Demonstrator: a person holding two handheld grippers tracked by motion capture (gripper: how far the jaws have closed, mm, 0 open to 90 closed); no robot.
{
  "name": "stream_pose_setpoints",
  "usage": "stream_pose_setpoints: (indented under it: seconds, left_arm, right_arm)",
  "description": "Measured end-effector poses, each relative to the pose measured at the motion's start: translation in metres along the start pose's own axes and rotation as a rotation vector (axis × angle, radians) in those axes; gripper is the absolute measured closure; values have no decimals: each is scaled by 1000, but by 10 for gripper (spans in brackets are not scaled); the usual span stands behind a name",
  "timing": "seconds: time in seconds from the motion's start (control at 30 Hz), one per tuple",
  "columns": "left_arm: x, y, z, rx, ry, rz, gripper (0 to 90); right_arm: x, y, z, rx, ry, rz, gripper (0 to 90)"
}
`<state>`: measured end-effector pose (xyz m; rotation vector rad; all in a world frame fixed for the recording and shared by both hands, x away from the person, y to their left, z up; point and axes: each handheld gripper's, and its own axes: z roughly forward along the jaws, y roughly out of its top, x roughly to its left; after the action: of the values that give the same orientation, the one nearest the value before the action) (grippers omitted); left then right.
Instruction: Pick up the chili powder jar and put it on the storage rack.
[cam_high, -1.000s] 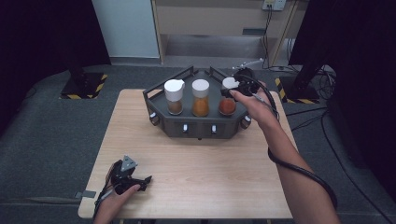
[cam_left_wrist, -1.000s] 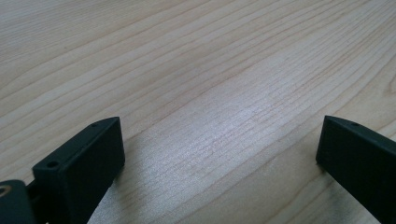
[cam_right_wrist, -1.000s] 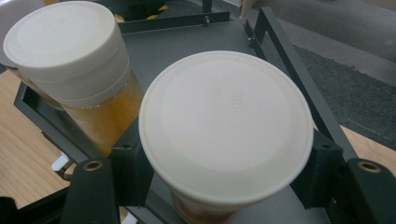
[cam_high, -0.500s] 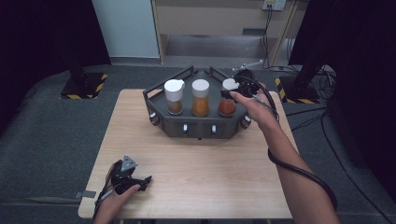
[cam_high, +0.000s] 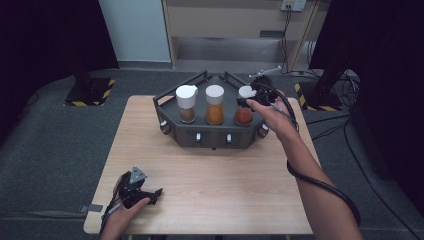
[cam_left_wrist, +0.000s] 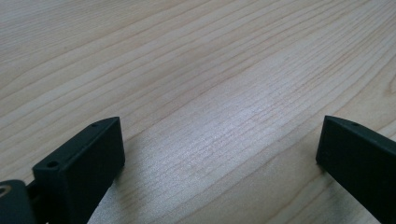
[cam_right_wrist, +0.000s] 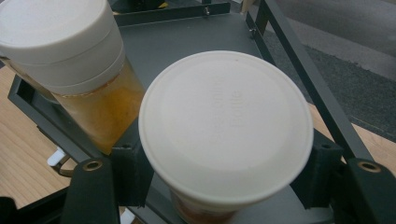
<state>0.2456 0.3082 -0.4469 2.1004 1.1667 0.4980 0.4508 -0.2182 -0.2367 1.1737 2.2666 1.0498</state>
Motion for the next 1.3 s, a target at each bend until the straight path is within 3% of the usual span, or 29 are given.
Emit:
stream_pose_setpoints:
  seconds: [0.53,0.9,1.3]
  left_arm:
    - [0,0,0,1,1,0,0]
    - [0,0,0,2,2,1,0]
    - [-1,0,0,2,3,0,0]
  right_arm:
    - [-1,-3,-1,-8,5,4,325]
    - [3,-5,-6,-26,-15,-4,135]
    - [4,-20,-32,-56,-34,-27,80]
